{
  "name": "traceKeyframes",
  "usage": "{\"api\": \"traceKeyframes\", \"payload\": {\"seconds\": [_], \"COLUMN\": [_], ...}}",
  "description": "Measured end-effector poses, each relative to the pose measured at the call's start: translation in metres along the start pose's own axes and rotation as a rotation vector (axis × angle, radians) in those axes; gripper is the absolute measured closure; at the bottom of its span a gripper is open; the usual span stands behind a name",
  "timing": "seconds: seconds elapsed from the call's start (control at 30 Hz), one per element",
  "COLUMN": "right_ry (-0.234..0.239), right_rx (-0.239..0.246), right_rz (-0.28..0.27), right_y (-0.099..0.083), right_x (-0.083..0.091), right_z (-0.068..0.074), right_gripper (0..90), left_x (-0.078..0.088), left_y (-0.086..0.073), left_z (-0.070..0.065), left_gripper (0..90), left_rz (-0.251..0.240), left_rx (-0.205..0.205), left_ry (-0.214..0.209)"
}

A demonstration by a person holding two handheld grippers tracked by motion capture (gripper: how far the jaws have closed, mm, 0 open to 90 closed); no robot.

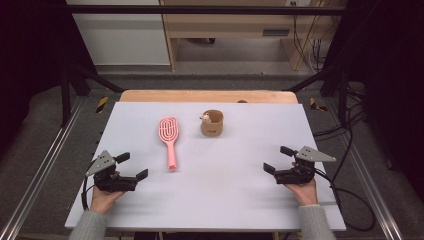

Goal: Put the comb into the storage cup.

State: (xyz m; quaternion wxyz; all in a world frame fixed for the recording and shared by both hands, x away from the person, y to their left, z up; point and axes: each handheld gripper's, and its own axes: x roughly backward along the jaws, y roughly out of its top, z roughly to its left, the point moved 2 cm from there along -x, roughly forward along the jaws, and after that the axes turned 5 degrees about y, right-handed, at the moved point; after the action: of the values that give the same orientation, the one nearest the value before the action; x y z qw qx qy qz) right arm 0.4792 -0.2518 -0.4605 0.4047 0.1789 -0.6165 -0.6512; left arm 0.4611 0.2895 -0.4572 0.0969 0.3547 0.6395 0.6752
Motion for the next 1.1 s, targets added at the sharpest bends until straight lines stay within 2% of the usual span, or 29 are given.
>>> {"api": "traceKeyframes", "payload": {"seconds": [0.5,1.1], "right_ry": [-0.005,-0.005], "right_rx": [0.006,0.014], "right_rz": [0.007,0.009], "right_y": [0.000,0.000], "right_x": [0.000,0.000], "right_z": [0.000,0.000], "right_gripper": [0.4,0.4], "left_x": [0.000,-0.003], "left_y": [0.003,0.012], "left_z": [-0.001,-0.009], "left_gripper": [0.0,0.0], "left_rz": [0.001,0.006], "left_rx": [-0.004,-0.006], "left_ry": [0.004,0.014]}}
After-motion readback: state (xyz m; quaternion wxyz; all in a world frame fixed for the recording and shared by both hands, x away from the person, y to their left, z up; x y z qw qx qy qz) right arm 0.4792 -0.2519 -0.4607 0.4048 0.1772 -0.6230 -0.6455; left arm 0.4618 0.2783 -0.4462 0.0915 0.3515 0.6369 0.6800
